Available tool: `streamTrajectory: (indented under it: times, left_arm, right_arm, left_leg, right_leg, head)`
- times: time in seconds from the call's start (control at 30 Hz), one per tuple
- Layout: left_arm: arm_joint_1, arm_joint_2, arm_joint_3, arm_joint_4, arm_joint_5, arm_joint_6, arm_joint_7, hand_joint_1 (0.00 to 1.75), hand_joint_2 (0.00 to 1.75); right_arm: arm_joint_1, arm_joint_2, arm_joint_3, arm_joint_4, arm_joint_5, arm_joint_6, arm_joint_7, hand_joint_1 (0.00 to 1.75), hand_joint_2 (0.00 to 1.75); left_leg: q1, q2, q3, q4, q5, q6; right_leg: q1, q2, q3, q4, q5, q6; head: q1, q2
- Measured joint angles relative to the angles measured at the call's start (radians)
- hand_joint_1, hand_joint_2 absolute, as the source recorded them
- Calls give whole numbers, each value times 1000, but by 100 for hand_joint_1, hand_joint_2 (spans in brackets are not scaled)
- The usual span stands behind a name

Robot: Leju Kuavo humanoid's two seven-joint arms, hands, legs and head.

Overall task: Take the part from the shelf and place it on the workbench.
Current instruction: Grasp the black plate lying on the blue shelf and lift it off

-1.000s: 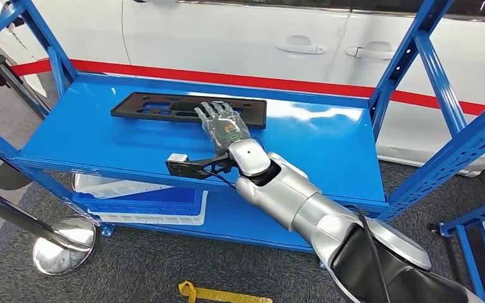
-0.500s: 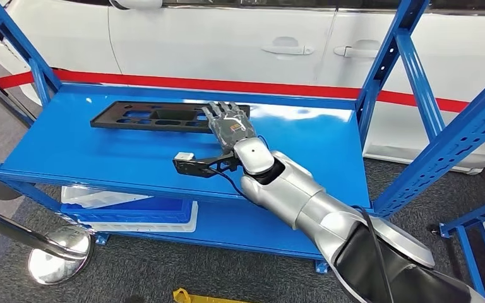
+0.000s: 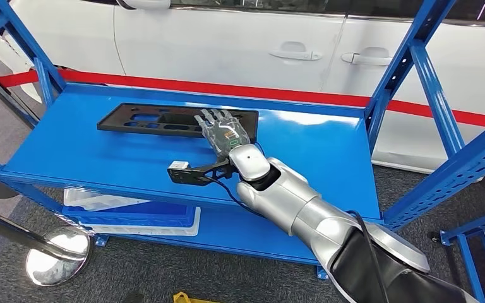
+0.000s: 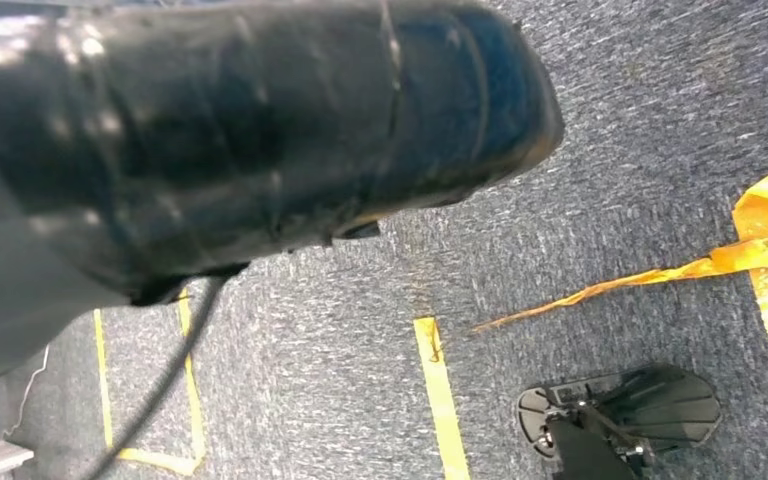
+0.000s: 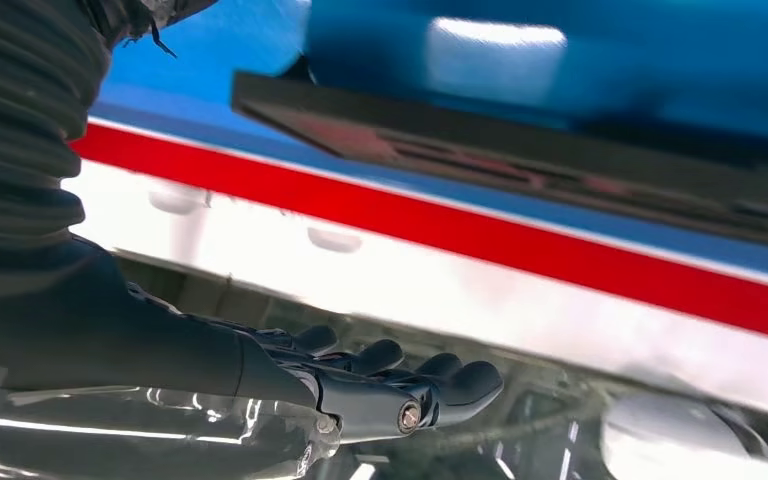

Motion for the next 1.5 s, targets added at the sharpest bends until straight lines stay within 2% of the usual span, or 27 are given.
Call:
streamTrajectory:
  times: [0.07,0.1,0.17,0.27,0.33,0.4,0.47,0.5,0.53,0.6,0.67,0.7,0.77,0.83,0.9,0.97,1.0,1.03,1.07,1.13,1.17,1.23,1.3,1.33,1.37,1.43,1.5]
  left_arm:
    - [1,-2,0,0,0,-1,-2,0,0]
    - [1,-2,0,0,0,-1,-2,0,0]
    - [-1,-3,0,0,0,-2,-3,0,0]
    - [-1,-6,0,0,0,-5,-4,0,0]
    - [0,-10,0,0,0,-6,-4,0,0]
    - [-1,-11,-1,0,0,-6,-4,0,0]
    - [0,-12,-1,0,0,-6,-4,0,0]
    - [1,-13,-1,0,0,-6,-4,0,0]
    - [2,-14,-1,0,0,-6,-4,0,0]
    - [3,-14,-1,0,1,-7,-4,0,0]
    - [1,-13,-1,0,2,-7,-4,0,0]
    - [0,-13,-1,0,2,-7,-6,0,0]
    - [0,-13,-1,0,3,-2,-13,0,0]
    - [1,-13,-1,0,4,5,-24,0,0]
    - [1,-14,-1,0,6,10,-33,0,0]
    - [0,-15,-1,0,6,13,-36,0,0]
    - [0,-16,-1,0,7,14,-37,0,0]
    - [1,-17,-1,0,7,14,-37,0,0]
    - [2,-19,-1,0,8,15,-37,0,0]
    - [1,-20,-1,0,8,16,-37,0,0]
    - [0,-21,-1,0,9,17,-37,0,0]
    - [-1,-22,-1,0,9,17,-39,0,0]
    - [2,-24,-1,0,10,16,-40,0,0]
    - [3,-24,-1,0,10,16,-40,0,0]
    - [4,-25,-1,0,10,16,-40,0,0]
    - [2,-25,-2,0,10,16,-43,0,0]
    - [1,-26,-2,0,10,16,-47,0,0]
  right_arm:
    - [2,5,0,3,-1,0,-5,0,175]
    - [1,7,0,4,-1,-1,-8,0,175]
    - [3,15,0,6,-2,-1,-12,0,175]
    - [7,28,1,12,-4,-2,-18,0,175]
    - [7,36,1,15,-5,-3,-20,0,175]
    - [6,43,1,17,-5,-4,-22,0,175]
    - [9,48,1,21,-5,-3,-24,0,175]
    - [11,49,1,23,-5,-3,-25,0,131]
    - [12,49,1,25,-5,-3,-25,0,87]
    - [12,52,1,28,-6,-4,-26,0,0]
    - [10,56,1,30,-10,-3,-28,0,0]
    - [10,57,1,31,-18,1,-31,0,0]
    - [10,60,1,35,-46,17,-42,0,0]
    - [9,62,1,38,-78,28,-56,0,0]
    - [5,63,1,39,-100,26,-66,0,0]
    - [4,62,1,39,-114,21,-68,0,0]
    - [6,61,1,39,-119,18,-68,0,0]
    - [7,61,1,38,-122,14,-68,0,0]
    - [6,60,1,37,-124,11,-68,0,0]
    - [4,60,1,33,-126,6,-68,0,0]
    - [2,61,1,31,-126,6,-68,0,0]
    - [2,62,1,27,-127,6,-68,0,0]
    - [1,64,1,23,-126,6,-67,0,0]
    - [0,66,1,21,-126,6,-67,0,0]
    - [-1,67,1,19,-126,6,-68,0,0]
    - [-3,68,1,16,-126,6,-68,0,0]
    - [-1,68,1,16,-126,6,-68,0,0]
  left_leg:
    - [7,-1,1,16,-13,-12]
    - [9,-1,-1,23,-20,-17]
    - [8,-2,-7,37,-28,-28]
    - [10,-3,-9,38,-30,-41]
    - [12,-1,-18,63,-47,-48]
    - [12,0,-67,167,-93,-53]
    - [12,0,-135,290,-133,-53]
    - [11,0,-155,316,-131,-50]
    - [9,0,-156,304,-111,-45]
    - [0,0,-108,186,-41,-29]
    - [-12,0,-52,72,-3,-14]
    - [-17,-1,-38,46,-1,-10]
    - [-20,-2,-29,31,-2,-7]
    - [-15,0,-16,11,4,-5]
    - [-10,1,-4,-4,7,-1]
    - [-8,-1,-2,-4,4,2]
    - [-6,-5,-1,-2,2,1]
    - [-4,-10,-1,1,0,-1]
    - [0,-16,-1,7,-5,-6]
    - [8,-30,-5,27,-17,-19]
    - [10,-38,-11,38,-23,-26]
    - [13,-51,-21,49,-26,-39]
    - [18,-56,-25,48,-24,-47]
    - [18,-48,-30,58,-30,-51]
    - [17,-36,-43,85,-45,-53]
    - [16,-13,-96,193,-94,-57]
    - [16,-10,-153,297,-124,-56]
  right_leg:
    - [-7,-2,44,-113,70,8]
    - [-9,-2,65,-161,89,10]
    - [-7,1,85,-203,94,4]
    - [0,4,89,-207,93,-18]
    - [-2,3,95,-212,93,-31]
    - [-1,3,102,-214,90,-40]
    - [6,3,107,-214,86,-47]
    - [10,3,109,-214,85,-49]
    - [13,3,111,-214,83,-51]
    - [17,5,117,-215,79,-53]
    - [18,6,121,-217,76,-51]
    - [17,6,122,-219,75,-47]
    - [16,6,125,-225,74,-40]
    - [16,4,121,-213,62,-32]
    - [15,2,84,-134,18,-23]
    - [9,2,23,-18,-28,-13]
    - [6,2,2,15,-32,-8]
    - [1,1,-2,15,-18,-3]
    - [-4,2,12,-21,11,3]
    - [-14,20,64,-133,67,12]
    - [-16,31,84,-172,79,12]
    - [-13,44,96,-192,74,2]
    - [-10,30,98,-196,76,-13]
    - [-11,24,101,-199,78,-20]
    - [-11,17,104,-203,79,-25]
    - [-8,0,109,-206,78,-34]
    - [-1,-18,111,-206,75,-39]
  head:
    - [0,0]
    - [0,0]
    - [0,0]
    - [0,0]
    - [-2,0]
    - [-4,0]
    - [-4,0]
    - [-4,0]
    - [-4,0]
    - [-4,0]
    - [-4,0]
    - [-4,0]
    - [-4,0]
    - [-2,0]
    - [-1,0]
    - [-1,0]
    - [0,0]
    - [0,0]
    - [0,0]
    - [0,0]
    - [1,0]
    - [2,0]
    - [3,0]
    - [1,0]
    - [-1,0]
    - [-4,0]
    - [-5,0]
